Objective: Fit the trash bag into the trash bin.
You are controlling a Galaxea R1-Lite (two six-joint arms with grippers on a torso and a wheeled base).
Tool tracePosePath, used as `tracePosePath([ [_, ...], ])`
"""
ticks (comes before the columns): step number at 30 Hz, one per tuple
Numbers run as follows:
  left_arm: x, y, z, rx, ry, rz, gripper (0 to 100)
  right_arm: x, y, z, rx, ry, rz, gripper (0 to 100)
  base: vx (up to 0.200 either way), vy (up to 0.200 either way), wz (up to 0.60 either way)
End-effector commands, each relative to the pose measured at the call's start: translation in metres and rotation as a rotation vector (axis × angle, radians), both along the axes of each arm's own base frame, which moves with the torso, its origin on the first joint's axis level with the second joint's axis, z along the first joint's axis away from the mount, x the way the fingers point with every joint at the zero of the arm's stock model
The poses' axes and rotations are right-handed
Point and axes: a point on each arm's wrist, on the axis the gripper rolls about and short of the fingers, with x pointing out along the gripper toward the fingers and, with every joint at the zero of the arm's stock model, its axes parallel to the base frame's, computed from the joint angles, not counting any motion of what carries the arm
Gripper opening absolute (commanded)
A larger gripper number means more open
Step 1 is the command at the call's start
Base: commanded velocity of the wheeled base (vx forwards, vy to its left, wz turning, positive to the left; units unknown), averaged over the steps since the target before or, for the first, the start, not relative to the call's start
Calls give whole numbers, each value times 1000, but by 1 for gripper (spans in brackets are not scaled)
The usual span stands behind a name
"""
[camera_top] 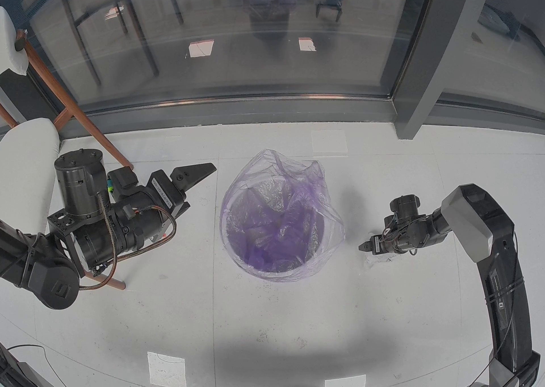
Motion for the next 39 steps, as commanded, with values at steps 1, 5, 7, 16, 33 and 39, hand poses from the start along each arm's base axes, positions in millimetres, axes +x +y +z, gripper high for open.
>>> tracePosePath([
  [1, 0, 0, -2, 3, 5, 1, 100, 6, 12, -21, -5, 9, 26, 100, 0, 0, 0],
  [5, 0, 0, -2, 9, 1, -1, 100, 8, 13, -24, -16, 69, 26, 0, 0, 0, 0],
  [7, 0, 0, -2, 10, 3, -1, 100, 8, 13, -28, -17, 77, 24, 0, 0, 0, 0],
  [16, 0, 0, -2, 16, -3, -2, 100, 28, -3, 61, 34, -107, -51, 0, 0, 0, 0],
  [33, -14, 72, 45, 29, -199, 235, 100, -114, 78, 328, 443, -386, 45, 0, 0, 0, 0],
  [39, -52, 95, 62, 41, -289, 321, 100, -179, 130, 294, 448, -294, 224, 0, 0, 0, 0],
])
